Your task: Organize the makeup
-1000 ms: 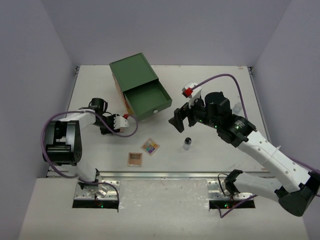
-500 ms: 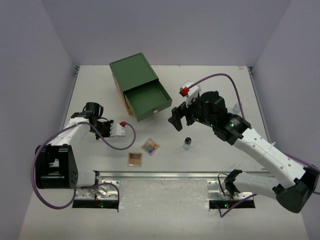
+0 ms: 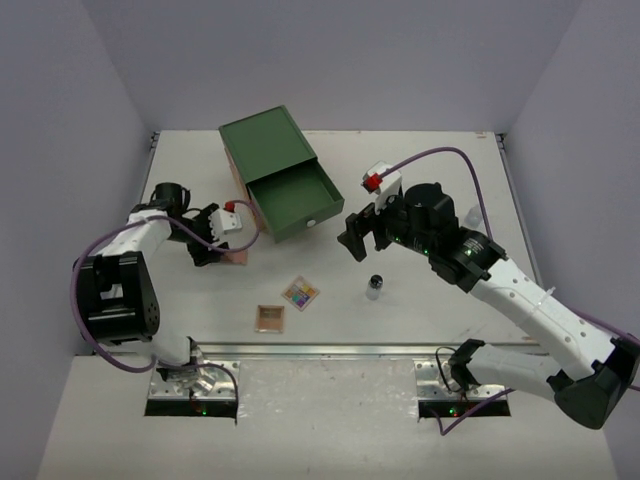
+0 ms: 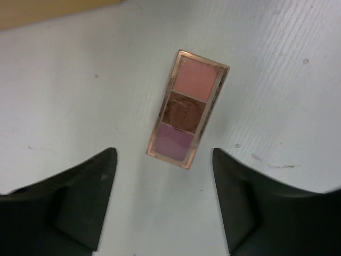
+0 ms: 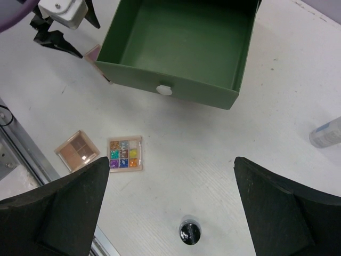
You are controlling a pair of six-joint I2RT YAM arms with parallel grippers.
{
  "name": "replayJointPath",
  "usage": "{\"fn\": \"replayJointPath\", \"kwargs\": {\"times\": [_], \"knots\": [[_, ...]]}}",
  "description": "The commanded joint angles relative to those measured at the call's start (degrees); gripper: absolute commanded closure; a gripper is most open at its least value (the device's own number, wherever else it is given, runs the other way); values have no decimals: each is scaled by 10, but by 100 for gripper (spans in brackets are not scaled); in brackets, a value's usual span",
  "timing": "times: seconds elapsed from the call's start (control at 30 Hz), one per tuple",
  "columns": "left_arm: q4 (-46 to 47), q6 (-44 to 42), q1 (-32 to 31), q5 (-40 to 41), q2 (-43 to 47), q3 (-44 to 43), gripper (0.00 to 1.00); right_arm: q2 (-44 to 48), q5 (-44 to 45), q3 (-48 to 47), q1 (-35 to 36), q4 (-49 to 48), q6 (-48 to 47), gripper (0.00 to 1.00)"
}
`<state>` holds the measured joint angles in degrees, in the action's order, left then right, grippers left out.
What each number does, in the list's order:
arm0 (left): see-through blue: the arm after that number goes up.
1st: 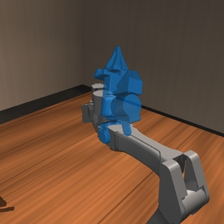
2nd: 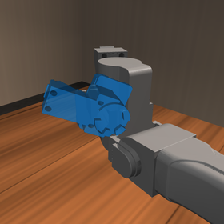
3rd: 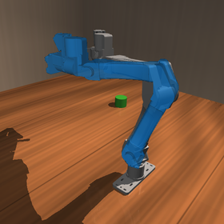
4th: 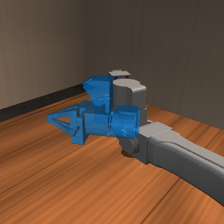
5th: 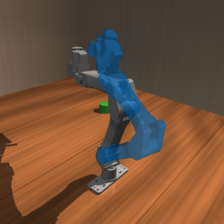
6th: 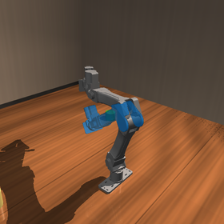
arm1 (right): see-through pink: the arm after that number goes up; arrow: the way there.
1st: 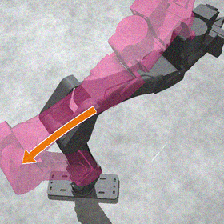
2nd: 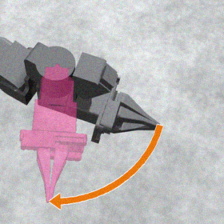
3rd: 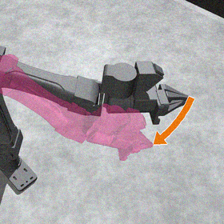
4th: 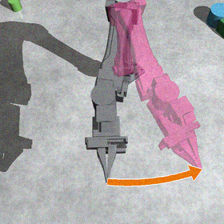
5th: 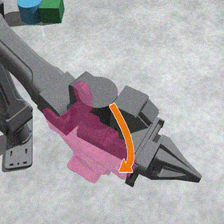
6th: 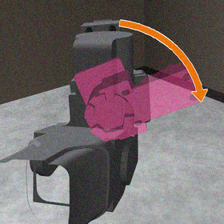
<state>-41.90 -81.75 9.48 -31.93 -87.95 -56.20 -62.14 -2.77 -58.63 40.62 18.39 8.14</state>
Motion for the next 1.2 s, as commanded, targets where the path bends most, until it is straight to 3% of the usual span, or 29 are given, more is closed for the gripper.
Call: {"fn": "replayJointPath", "kwargs": {"times": [0.0, 0.03, 0.1, 0.33, 0.63, 0.8, 1.17], "knots": [[2, -61, 1, -59, 26, 36, 13, 15, 11, 3, -2, -27, 1, 1], [3, -75, 1, -63, 21, 35, 6, 13, 9, 0, -2, -27, 0, 1], [-21, -91, 0, -64, -19, 0, 1, 8, 5, -6, -2, -27, -1, 1], [-68, -126, -6, -8, -118, -71, 0, -2, -1, -14, -2, -27, 0, 1], [15, -125, -44, 74, -124, -2, 1, 9, 9, -1, -2, -25, 1, 1], [77, -91, -80, 109, -121, 42, 7, 3, 8, -5, -2, -23, 2, 1], [61, -79, -84, 102, -130, 58, 74, -3, 11, -11, -2, -22, -1, 1]]}}
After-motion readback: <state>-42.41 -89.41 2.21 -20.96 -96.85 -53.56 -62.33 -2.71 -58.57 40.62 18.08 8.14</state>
